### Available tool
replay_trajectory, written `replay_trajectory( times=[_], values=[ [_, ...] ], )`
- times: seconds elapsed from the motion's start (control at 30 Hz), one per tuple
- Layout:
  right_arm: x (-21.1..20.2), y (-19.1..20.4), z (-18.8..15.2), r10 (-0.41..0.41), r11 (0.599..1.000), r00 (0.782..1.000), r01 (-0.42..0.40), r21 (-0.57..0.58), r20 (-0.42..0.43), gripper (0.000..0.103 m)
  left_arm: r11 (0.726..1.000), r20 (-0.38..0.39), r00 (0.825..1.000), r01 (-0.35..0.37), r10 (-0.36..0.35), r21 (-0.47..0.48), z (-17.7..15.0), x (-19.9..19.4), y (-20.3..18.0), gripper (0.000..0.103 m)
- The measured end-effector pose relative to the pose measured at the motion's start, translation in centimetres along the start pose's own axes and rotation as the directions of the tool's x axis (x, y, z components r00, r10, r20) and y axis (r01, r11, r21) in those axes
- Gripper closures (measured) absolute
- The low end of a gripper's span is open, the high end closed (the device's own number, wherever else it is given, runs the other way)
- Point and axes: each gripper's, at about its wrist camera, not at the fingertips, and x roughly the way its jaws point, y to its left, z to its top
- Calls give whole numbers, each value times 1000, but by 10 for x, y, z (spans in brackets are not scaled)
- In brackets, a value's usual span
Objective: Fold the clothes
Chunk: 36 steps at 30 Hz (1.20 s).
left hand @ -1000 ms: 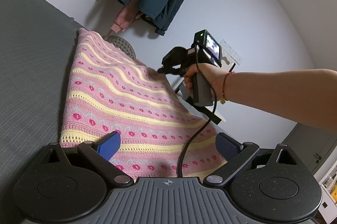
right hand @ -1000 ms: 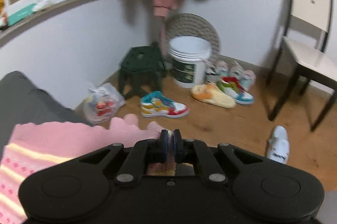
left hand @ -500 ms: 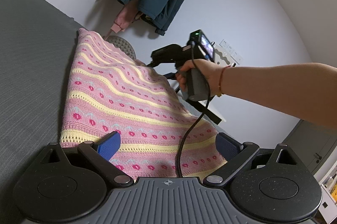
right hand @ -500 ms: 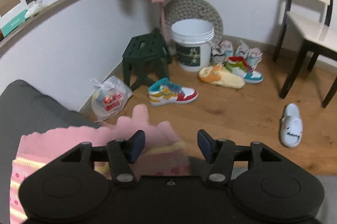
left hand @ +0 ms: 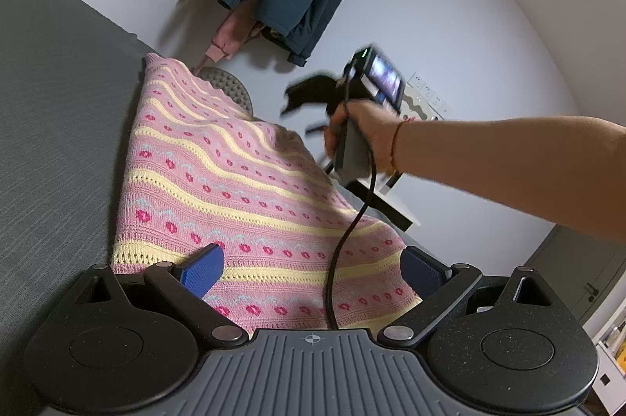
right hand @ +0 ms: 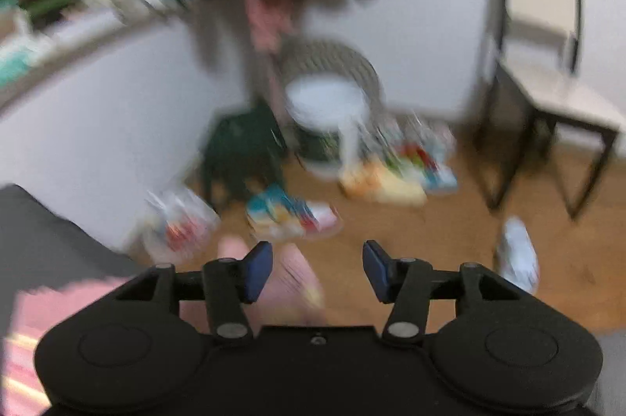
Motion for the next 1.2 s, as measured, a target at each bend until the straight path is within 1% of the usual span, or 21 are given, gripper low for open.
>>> replay_trajectory(
  times=[0.03,0.07,0.17,0.27,0.33,0.4,0.5,0.57,0.63,0.73,0.77,0.83,0.9,0.93,0.97,1.03,1.07,1.1,1.13,1.17,1.2],
  values=[
    [-6,13,4,58,998,998,-58,-37,5,53,1000,0,1000,0,0,0,0,0,0,6],
    [-9,33,5,118,989,992,-120,-81,-32,53,1000,-1,1000,-1,1,1,0,0,0,6],
    [-17,94,7,266,936,952,-293,-197,-153,53,1000,1,1000,0,0,-4,0,-2,1,6],
    [-21,162,-5,264,892,931,-335,-302,-254,54,1000,1,1000,2,-2,-6,1,-1,1,6],
    [-20,198,-12,232,874,924,-336,-352,-305,54,1000,1,1000,2,-2,-6,1,-1,1,6],
    [-7,227,-18,116,865,934,-262,-428,-338,55,1000,2,1000,3,-3,-7,1,0,1,6],
    [16,245,-28,-39,853,945,-137,-504,-323,58,1000,3,1000,6,-6,-9,1,1,2,6],
    [24,241,-28,-37,883,944,-123,-453,-328,80,1000,4,1000,8,-8,-10,1,2,2,6],
    [30,235,-25,-21,916,947,-111,-386,-321,95,1000,5,1000,8,-8,-11,1,3,2,6],
    [15,203,-2,101,982,977,-128,-140,-186,95,1000,4,1000,5,-5,-7,1,5,2,6],
    [14,190,1,124,989,979,-135,-62,-160,95,1000,4,1000,4,-4,-8,1,6,3,6],
    [24,164,1,194,980,964,-180,89,-184,95,1000,4,1000,4,-4,-10,1,8,3,6],
    [34,139,1,266,946,944,-217,239,-197,90,1000,5,1000,5,-4,-12,1,9,4,6],
    [38,129,-1,305,921,931,-235,311,-202,84,1000,5,1000,5,-5,-12,1,9,4,6],
    [42,122,-5,350,890,913,-255,378,-210,72,1000,5,1000,6,-6,-13,1,9,4,6],
    [48,109,-11,432,822,877,-288,492,-208,69,1000,7,1000,8,-8,-14,1,10,4,6],
    [44,105,-8,455,806,871,-313,503,-187,69,1000,7,1000,9,-9,-15,1,9,5,6],
    [37,98,0,470,807,866,-343,482,-170,69,1000,8,1000,10,-10,-16,2,9,6,6],
    [29,89,11,478,820,864,-375,432,-157,64,1000,8,1000,11,-11,-17,3,9,7,6],
    [20,80,21,486,832,862,-405,380,-145,53,1000,8,1000,11,-11,-17,3,8,8,6],
    [11,70,32,488,844,862,-426,326,-135,47,1000,7,1000,11,-10,-16,2,8,8,6]
  ],
)
